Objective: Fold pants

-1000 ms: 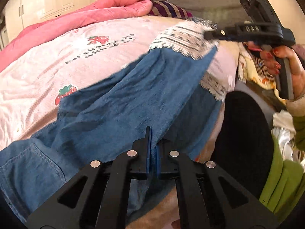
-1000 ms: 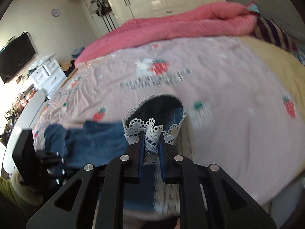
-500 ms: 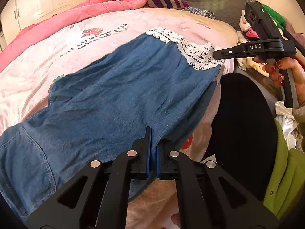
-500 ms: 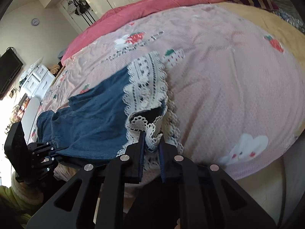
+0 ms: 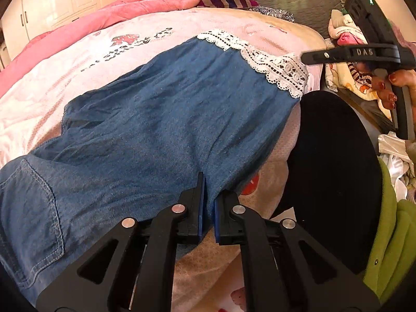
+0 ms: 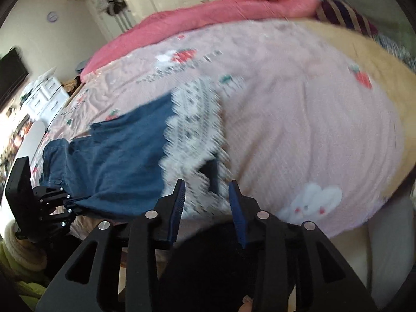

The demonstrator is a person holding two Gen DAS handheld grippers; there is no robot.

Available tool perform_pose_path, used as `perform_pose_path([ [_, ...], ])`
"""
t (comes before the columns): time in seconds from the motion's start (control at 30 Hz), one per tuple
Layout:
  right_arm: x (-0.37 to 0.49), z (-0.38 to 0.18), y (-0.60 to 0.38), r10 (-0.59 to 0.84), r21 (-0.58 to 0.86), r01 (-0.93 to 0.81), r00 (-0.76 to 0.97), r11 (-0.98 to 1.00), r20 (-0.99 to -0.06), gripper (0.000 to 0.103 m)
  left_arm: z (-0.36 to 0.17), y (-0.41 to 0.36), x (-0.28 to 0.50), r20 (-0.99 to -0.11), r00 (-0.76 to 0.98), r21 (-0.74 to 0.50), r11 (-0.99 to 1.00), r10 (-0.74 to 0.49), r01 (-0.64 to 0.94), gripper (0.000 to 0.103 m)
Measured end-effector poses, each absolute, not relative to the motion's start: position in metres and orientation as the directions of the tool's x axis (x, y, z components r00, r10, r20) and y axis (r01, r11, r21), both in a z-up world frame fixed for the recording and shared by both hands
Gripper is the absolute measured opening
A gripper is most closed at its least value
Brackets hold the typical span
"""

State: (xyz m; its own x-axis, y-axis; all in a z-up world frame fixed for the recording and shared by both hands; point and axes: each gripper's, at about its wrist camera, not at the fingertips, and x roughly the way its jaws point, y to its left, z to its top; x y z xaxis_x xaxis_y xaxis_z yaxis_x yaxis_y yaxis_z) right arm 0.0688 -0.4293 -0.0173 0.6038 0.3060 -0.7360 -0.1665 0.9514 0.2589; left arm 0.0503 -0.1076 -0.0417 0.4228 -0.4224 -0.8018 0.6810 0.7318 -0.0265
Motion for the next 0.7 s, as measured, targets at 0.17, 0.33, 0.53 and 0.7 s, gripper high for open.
perform_pose_path([
  [0.17,0.078,-0.020,-0.395,0.383,0.263,-0.286,0.556,0.922,-0.738,0.034,-0.039,-0.103,0.046,-0.795,0.426,-0.038,0.736,-0.432,0.676,0.003],
  [0.33,0.091,-0.050,-0.389,0.293,0.187,-0.257,0.478,0.948,-0.828,0.034,-0.034,-0.094,0.040,-0.795,0.408,-0.075,0.740,-0.449,0.669,0.028],
  [0.53,0.090,-0.059,-0.397,0.309,0.213,-0.247,0.471,0.945,-0.826,0.035,-0.013,-0.070,0.039,-0.760,0.469,-0.080,0.781,-0.450,0.619,0.042],
  [0.7,0.089,-0.059,-0.393,0.329,0.228,-0.260,0.468,0.938,-0.820,0.043,-0.015,-0.035,0.054,-0.770,0.532,-0.048,0.864,-0.352,0.502,0.042],
])
